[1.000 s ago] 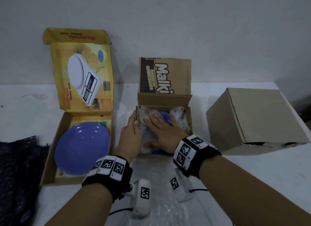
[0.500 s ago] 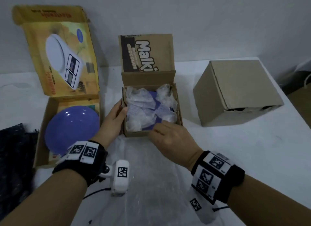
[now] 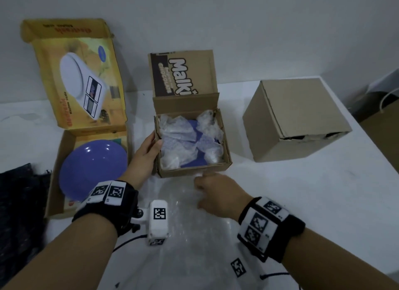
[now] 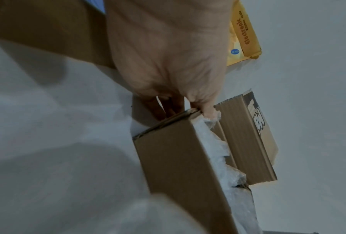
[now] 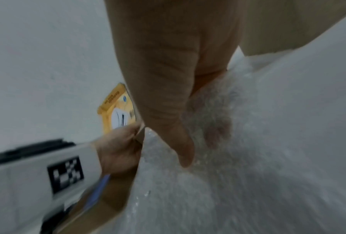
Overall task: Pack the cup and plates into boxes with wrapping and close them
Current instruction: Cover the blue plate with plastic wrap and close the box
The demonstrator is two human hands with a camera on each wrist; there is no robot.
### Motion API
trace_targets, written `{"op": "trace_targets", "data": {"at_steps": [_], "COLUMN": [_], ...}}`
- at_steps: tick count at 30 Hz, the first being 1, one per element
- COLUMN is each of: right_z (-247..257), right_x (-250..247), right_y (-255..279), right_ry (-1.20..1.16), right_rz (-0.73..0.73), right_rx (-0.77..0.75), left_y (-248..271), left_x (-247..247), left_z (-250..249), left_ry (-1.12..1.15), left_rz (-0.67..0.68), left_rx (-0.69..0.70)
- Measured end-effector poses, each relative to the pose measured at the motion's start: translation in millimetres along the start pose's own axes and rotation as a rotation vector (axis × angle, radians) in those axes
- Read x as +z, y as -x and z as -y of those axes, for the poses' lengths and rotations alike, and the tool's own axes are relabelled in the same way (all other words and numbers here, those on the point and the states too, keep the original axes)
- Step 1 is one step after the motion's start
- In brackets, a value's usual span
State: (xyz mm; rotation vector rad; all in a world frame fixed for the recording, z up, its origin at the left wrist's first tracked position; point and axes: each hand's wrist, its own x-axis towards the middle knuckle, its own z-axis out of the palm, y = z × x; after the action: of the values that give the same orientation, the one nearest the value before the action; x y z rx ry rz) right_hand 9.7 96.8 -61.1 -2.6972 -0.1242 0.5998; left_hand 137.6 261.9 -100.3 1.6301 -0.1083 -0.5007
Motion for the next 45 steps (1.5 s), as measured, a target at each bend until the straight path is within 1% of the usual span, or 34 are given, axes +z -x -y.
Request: {"op": "trace_targets", "data": {"at_steps": [2,3,4,5,6,7,8,9,10,11,12,13,14,15,16,18,19,20,21,22,24,25,26,27,29,30,31,34,37,39,40,42,44,45], "right_z": [-2,-3,-4,-5,-5,-6,-5,-2,1,4,7,8,4,-1,-7,-16,-18,-18,-17,-16,-15,-16,-18,-20,-23,-22,-24,-28,-28,-28,-28,-29,-29,-28], "right_x": [-32,-52,-72,-93,-110,-126,-138,-146,-149,-147,-140,-127,-109,-88,-68,-41,-34,-34,-37,-42,-55,-62,-67,-69,-69,-69,-66,-58,-54,-52,-52,-60,-68,-70], "right_y": [5,7,9,11,13,14,14,14,12,7,1,-7,-15,-22,-29,-35,-34,-32,-32,-33,-38,-43,-49,-56,-69,-74,-81,-98,-103,-103,-102,-104,-106,-107], "right_ry": [-0.069,-0.054,-0.027,-0.012,-0.017,-0.029,-0.029,-0.005,0.054,0.119,0.182,0.233,0.277,0.312,0.324,0.265,0.195,0.108,0.02,-0.068,-0.199,-0.21,-0.194,-0.149,0.013,0.11,0.203,0.491,0.634,0.638,0.616,0.496,0.3,0.242], "right_rz": [-0.016,-0.033,-0.082,-0.177,-0.329,-0.532,-0.748,-0.934,-1.067,-1.131,-1.135,-1.076,-0.977,-0.85,-0.691,-0.355,-0.213,-0.106,-0.078,-0.124,-0.327,-0.405,-0.41,-0.345,-0.081,0.008,0.039,-0.013,-0.051,-0.059,-0.038,0.072,0.194,0.214], "right_rx": [0.021,0.03,0.039,0.054,0.065,0.053,0.017,-0.033,-0.085,-0.125,-0.151,-0.169,-0.185,-0.205,-0.227,-0.243,-0.227,-0.212,-0.218,-0.245,-0.271,-0.267,-0.255,-0.244,-0.185,-0.16,-0.153,-0.153,-0.136,-0.147,-0.152,-0.144,-0.106,-0.101], "left_y": [1,1,1,0,1,0,1,0,-1,0,1,1,3,4,5,5,5,5,5,4,5,5,5,5,5,5,5,4,3,4,3,4,6,6], "left_x": [-1,-1,-1,-2,-2,-2,-2,-2,-1,1,2,3,4,5,5,4,4,4,3,3,2,2,2,3,3,3,2,-1,-1,-2,-2,-2,-2,-1], "left_z": [-1,0,0,0,1,2,1,3,3,3,2,1,0,-1,-1,-1,-1,0,0,1,2,2,3,2,3,4,5,7,9,11,12,11,10,8], "left_ry": [0.017,0.018,0.022,0.029,0.031,0.039,0.058,0.082,0.1,0.115,0.126,0.134,0.136,0.135,0.13,0.136,0.147,0.159,0.165,0.163,0.142,0.138,0.14,0.143,0.147,0.149,0.154,0.165,0.155,0.151,0.15,0.157,0.16,0.163], "left_rz": [-0.009,-0.01,-0.006,-0.002,0.002,0.001,-0.005,-0.014,-0.019,-0.02,-0.019,-0.019,-0.016,-0.02,-0.02,-0.027,-0.032,-0.036,-0.038,-0.034,-0.031,-0.032,-0.033,-0.032,-0.027,-0.023,-0.016,0.0,-0.002,-0.007,-0.011,-0.011,0.0,0.005], "left_rx": [-0.01,-0.011,-0.009,-0.009,-0.007,-0.006,-0.009,-0.006,-0.006,-0.009,-0.009,-0.006,-0.002,0.002,0.005,-0.004,-0.013,-0.02,-0.023,-0.017,-0.006,-0.001,0.005,0.009,0.01,0.01,0.011,0.012,0.012,0.006,0.004,0.003,0.007,0.009]}}
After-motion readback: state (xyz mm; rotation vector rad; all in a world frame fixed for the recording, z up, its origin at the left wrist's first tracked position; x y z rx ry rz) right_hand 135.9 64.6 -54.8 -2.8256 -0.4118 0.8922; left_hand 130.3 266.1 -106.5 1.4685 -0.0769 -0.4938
